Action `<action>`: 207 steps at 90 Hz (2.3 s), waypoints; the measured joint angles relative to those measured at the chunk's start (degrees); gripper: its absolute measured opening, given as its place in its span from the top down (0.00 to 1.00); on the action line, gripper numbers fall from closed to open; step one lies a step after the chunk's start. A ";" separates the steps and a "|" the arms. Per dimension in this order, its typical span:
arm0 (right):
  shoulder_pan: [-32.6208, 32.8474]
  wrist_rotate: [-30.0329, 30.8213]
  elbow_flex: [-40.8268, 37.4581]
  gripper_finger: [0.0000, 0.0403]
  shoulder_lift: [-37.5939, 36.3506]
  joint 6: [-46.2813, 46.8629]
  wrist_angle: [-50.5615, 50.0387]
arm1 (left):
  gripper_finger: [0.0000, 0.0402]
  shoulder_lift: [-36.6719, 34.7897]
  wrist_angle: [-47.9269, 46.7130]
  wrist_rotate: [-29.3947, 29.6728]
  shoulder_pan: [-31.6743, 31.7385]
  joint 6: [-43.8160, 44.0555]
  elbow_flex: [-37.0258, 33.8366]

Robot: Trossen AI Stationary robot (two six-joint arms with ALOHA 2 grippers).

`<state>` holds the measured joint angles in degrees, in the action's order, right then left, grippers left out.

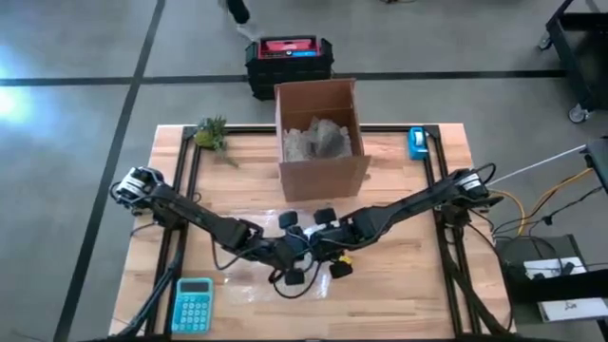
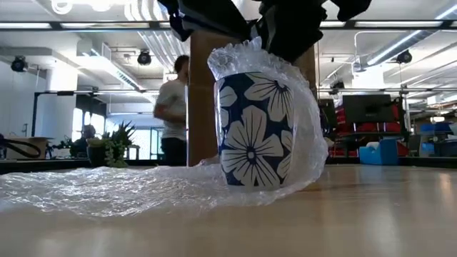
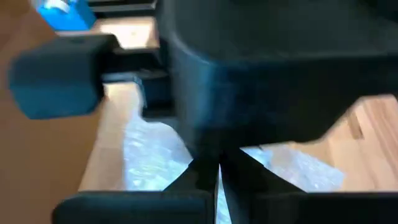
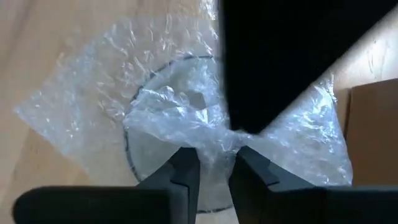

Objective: Wrap mug
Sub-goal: Wrap the white mug with the bubble wrap

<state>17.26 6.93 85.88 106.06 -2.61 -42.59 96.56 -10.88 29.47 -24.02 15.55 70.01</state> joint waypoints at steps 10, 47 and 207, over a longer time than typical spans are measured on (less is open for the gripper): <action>0.07 -0.02 -0.01 0.90 -0.08 0.00 0.08 | 1.00 2.91 2.32 -0.40 0.67 0.13 -0.33; 0.11 -3.26 -0.24 0.75 -2.77 3.05 -4.27 | 1.00 6.48 2.89 -1.86 1.15 -0.12 -0.02; 0.85 1.61 -15.23 0.98 -6.19 3.08 16.75 | 1.00 1.03 -5.49 -2.55 -0.06 0.57 4.23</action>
<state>18.11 8.54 70.65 99.88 0.47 -25.83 97.60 -16.37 26.92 -24.08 16.12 74.24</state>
